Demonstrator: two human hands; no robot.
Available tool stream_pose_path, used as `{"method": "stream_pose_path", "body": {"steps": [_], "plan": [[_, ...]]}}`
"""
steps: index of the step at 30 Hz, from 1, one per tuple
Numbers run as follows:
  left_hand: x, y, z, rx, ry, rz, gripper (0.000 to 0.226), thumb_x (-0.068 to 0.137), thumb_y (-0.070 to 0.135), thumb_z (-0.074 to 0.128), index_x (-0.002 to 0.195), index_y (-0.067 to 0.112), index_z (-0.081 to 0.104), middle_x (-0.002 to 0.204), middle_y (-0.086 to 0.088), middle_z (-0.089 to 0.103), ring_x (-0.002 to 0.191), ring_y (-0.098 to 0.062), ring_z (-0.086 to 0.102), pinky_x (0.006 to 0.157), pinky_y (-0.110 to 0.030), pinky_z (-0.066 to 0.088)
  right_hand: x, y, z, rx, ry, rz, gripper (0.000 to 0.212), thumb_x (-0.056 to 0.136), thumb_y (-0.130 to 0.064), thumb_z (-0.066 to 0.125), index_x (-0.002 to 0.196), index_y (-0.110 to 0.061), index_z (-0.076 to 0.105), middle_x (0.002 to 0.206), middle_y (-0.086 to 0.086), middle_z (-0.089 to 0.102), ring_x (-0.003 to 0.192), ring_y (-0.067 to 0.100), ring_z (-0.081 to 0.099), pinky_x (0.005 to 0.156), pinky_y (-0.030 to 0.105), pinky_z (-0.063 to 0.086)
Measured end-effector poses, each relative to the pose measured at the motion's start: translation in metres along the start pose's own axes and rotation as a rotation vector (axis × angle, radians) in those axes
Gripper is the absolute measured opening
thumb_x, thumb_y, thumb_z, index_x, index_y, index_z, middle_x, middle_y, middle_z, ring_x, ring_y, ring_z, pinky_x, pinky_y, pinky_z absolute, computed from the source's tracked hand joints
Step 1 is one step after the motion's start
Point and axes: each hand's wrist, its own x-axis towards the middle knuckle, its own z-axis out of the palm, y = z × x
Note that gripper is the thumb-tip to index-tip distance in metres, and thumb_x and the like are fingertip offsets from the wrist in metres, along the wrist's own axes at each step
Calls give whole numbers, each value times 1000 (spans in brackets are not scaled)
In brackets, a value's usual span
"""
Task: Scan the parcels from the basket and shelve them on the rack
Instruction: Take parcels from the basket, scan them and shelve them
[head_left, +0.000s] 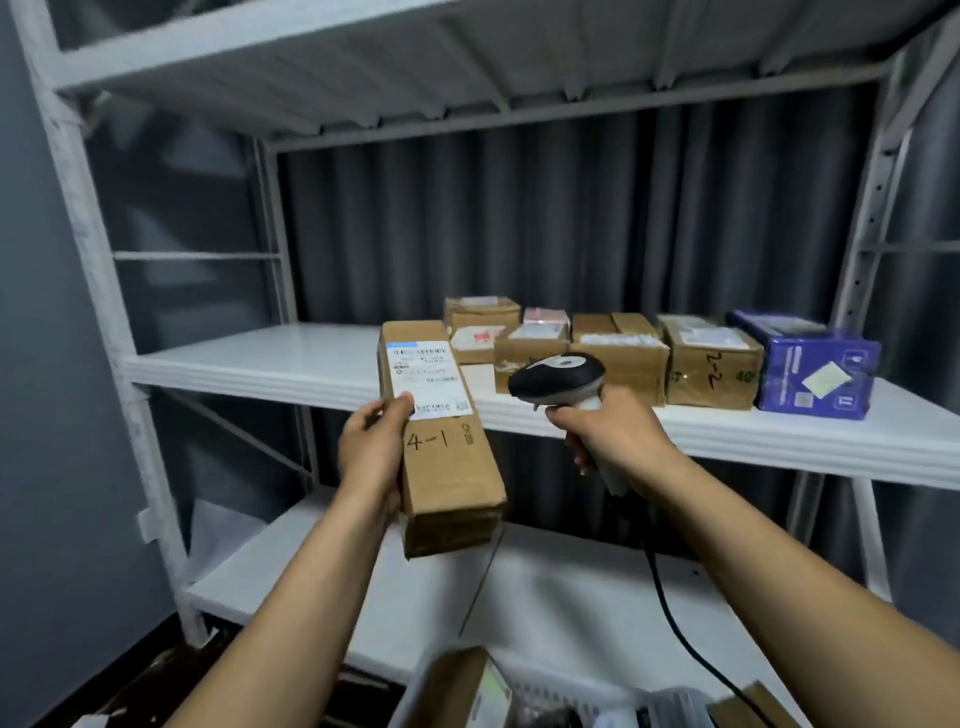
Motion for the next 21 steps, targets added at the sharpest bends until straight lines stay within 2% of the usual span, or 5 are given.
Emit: {"method": "stream_pose_path", "body": {"steps": [5, 13, 17, 19, 21], "plan": [[61, 48, 19, 62, -24, -55, 19, 92, 26, 61, 103, 10, 64, 90, -9, 72, 74, -22, 69, 65, -33, 57, 38, -12, 7, -29, -9, 2, 16, 83, -21, 68, 80, -6, 63, 62, 8, 62, 46, 23, 54, 45, 28, 43], [152, 49, 50, 326, 27, -42, 37, 83, 34, 65, 107, 6, 66, 96, -13, 72, 83, -30, 68, 82, -40, 57, 88, -1, 15, -30, 13, 20, 10, 85, -12, 67, 80, -5, 63, 60, 12, 56, 44, 22, 47, 41, 25, 38], [169, 56, 60, 496, 9, 97, 19, 91, 27, 57, 90, 10, 66, 98, -16, 68, 68, -21, 53, 58, -26, 42, 106, 6, 16, -99, -1, 3, 11, 86, -12, 66, 82, -4, 62, 62, 10, 59, 44, 21, 50, 41, 27, 41], [168, 63, 62, 603, -81, 189, 19, 94, 28, 56, 99, 14, 67, 101, -9, 66, 76, -17, 56, 65, -29, 46, 111, 8, 15, -132, -6, -1, 12, 86, -13, 67, 79, -5, 61, 62, 10, 59, 43, 20, 51, 41, 27, 42], [161, 68, 61, 777, -192, 328, 35, 92, 38, 59, 117, 15, 65, 118, -2, 64, 104, -18, 58, 89, -33, 48, 112, 8, 15, -158, -7, -1, 14, 86, -14, 67, 78, -5, 61, 63, 10, 61, 45, 21, 52, 42, 27, 43]]}}
